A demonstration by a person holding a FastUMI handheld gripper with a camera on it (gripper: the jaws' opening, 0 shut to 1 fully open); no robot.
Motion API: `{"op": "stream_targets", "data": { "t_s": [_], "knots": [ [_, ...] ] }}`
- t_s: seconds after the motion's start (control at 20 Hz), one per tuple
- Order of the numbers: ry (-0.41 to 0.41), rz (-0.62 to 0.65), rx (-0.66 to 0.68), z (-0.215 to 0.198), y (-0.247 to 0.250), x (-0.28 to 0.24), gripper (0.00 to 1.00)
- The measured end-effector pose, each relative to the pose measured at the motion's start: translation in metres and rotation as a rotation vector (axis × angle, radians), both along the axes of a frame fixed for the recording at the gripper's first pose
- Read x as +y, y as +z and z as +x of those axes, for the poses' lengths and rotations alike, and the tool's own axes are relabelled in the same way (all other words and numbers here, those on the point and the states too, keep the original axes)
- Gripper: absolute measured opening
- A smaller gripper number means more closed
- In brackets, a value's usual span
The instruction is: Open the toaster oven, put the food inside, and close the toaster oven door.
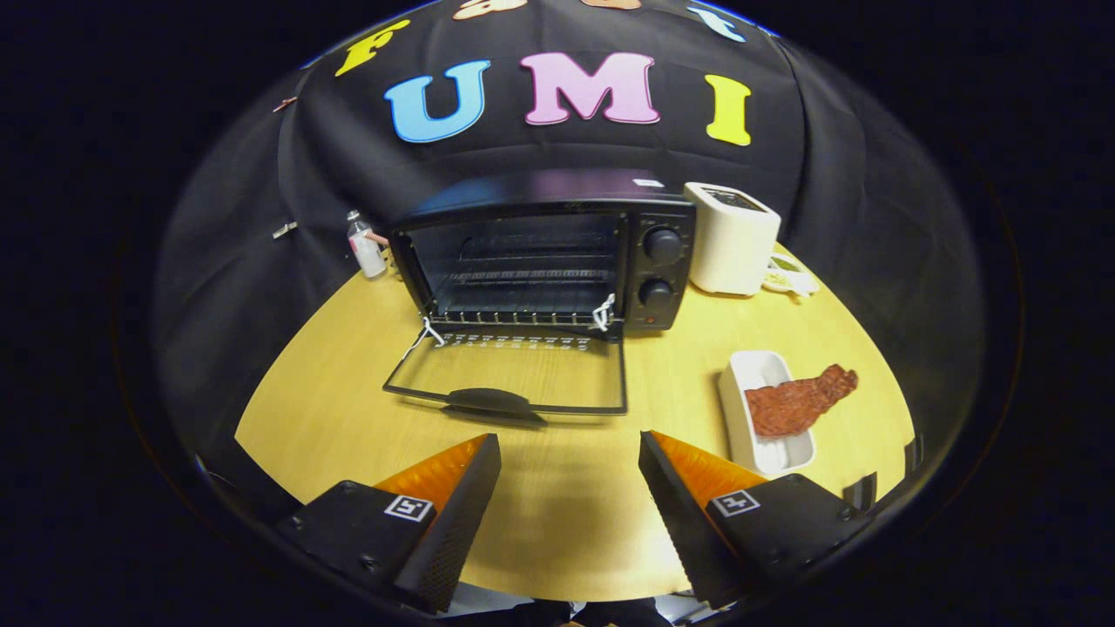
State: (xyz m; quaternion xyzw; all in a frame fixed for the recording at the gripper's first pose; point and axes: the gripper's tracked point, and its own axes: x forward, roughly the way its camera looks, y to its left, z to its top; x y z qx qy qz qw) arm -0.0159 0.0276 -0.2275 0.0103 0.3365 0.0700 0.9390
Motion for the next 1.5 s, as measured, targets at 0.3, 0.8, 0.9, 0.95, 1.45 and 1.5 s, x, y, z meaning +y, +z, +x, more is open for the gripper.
{"op": "stream_targets", "data": {
  "t_s": [0.3, 0.8, 0.9, 0.95, 1.45, 1.5],
  "knots": [
    [-0.081, 0.025, -0.039, 0.004, 0.048, -0.082, 0.99],
    [-0.097, 0.133, 0.048, 0.056, 0.026, -0.211, 0.99],
    [-0.083, 0.162, 0.097, 0.065, 0.005, -0.227, 0.98],
    [-0.074, 0.178, 0.128, 0.068, -0.006, -0.232, 0.98],
    [-0.001, 0.381, 0.36, 0.079, -0.063, -0.234, 0.74],
    [0.0, 0.42, 0.382, 0.079, -0.064, -0.23, 0.74]
  ]
}}
